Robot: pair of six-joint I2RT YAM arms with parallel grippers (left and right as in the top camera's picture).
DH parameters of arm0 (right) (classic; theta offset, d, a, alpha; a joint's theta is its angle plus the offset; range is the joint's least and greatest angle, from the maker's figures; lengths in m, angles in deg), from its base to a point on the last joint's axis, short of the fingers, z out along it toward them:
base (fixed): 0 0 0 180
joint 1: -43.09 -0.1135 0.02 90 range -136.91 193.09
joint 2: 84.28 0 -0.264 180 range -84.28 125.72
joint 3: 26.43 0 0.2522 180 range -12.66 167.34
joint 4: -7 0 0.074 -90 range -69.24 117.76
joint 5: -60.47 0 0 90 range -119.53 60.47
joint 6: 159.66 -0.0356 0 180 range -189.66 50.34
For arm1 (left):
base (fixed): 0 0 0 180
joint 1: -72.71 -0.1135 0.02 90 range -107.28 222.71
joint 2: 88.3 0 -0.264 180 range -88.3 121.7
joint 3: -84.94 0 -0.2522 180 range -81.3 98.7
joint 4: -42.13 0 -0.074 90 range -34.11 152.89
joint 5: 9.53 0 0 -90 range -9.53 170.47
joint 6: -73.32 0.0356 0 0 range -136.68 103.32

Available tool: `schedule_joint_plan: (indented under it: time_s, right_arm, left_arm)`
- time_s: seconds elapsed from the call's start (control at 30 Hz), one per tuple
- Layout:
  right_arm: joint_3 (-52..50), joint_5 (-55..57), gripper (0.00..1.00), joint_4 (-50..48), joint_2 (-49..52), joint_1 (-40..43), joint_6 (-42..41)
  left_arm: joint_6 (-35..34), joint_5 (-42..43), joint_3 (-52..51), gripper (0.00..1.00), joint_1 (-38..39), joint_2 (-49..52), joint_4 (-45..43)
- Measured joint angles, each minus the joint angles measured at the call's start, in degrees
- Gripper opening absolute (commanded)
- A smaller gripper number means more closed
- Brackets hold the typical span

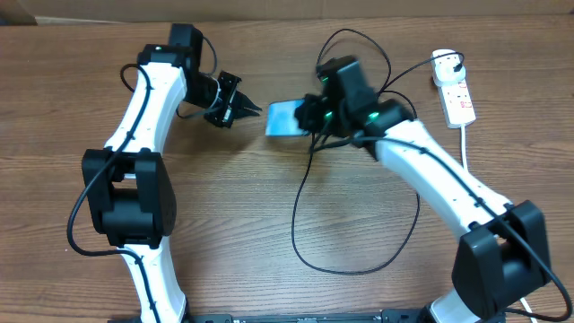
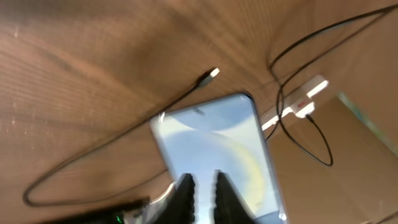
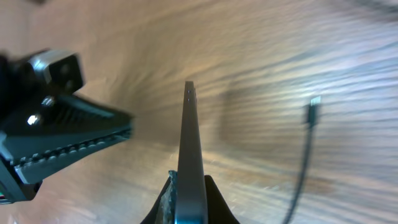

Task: Plug charger to phone and switch on socket

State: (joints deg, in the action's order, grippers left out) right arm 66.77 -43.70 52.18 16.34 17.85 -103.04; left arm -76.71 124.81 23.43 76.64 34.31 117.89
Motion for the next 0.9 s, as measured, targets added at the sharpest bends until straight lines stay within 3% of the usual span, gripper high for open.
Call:
schedule_joint_plan:
  time_s: [0.1, 0.3, 0.53, 0.9]
  right_arm:
    - [0.00, -3.10, 0.04, -0.11, -0.68, 4.07, 0.02]
    - [0.02, -12.11, 0.04, -5.20, -1.49, 9.84, -0.52]
    - [0.02, -21.99, 0.04, -16.81, -1.57, 14.99, -6.93]
    - [0.02, -21.79, 0.04, -27.74, -1.86, 14.27, -19.82]
  left_arm:
    - [7.61, 2.49, 0.00, 0.59, -1.20, 0.00, -4.55]
    - [19.76, 14.64, 0.00, 0.83, -2.29, 0.00, -16.33]
    - [25.51, 25.70, 0.00, 0.86, -1.44, 0.00, -19.58]
    - [26.75, 32.63, 0.00, 0.85, 1.64, 0.00, -21.53]
